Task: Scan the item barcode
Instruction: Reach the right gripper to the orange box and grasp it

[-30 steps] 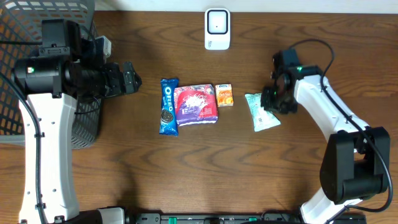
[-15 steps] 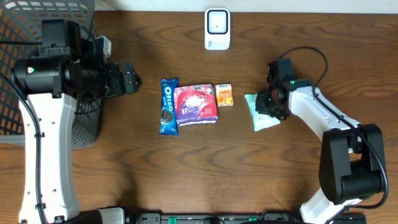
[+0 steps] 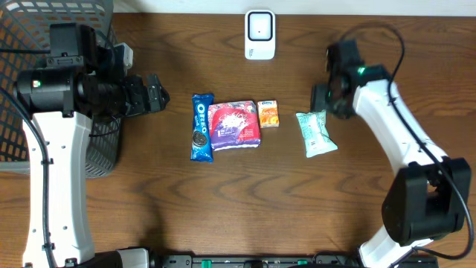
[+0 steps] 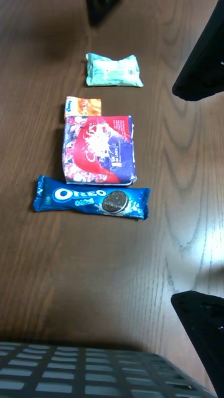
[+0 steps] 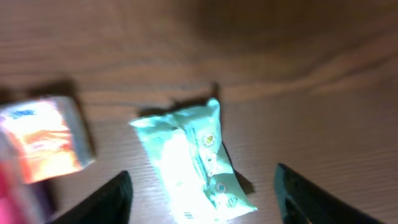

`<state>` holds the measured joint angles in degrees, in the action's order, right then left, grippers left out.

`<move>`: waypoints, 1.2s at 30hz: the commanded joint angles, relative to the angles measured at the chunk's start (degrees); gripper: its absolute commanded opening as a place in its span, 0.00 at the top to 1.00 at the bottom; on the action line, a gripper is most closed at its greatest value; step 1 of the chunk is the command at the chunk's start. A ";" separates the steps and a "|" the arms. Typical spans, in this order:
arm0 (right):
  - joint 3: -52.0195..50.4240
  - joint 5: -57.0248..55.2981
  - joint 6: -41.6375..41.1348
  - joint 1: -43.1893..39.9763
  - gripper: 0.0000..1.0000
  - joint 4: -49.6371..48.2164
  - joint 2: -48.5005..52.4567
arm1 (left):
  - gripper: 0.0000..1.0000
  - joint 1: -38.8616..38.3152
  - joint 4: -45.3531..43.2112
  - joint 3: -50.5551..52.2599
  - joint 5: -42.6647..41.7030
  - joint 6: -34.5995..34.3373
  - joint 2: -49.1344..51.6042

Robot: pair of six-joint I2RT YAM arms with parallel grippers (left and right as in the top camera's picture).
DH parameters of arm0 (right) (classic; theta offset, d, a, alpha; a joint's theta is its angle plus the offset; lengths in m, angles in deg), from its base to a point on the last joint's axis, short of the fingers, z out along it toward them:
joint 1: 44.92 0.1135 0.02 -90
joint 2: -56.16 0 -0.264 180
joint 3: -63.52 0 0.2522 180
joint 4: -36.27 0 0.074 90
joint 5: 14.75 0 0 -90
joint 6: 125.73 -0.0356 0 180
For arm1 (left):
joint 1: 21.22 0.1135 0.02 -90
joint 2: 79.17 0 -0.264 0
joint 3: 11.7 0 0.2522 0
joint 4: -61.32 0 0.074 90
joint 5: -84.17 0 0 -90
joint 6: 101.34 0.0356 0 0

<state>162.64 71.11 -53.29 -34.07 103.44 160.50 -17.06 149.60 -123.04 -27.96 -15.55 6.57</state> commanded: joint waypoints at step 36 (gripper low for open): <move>-2.82 11.93 -10.71 12.63 0.43 -15.37 14.60 | 0.02 -0.11 0.04 -0.15 0.33 0.74 0.22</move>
<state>159.91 84.38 -62.69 -20.76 88.07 174.88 -17.06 149.58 -123.04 -27.94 -15.55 6.57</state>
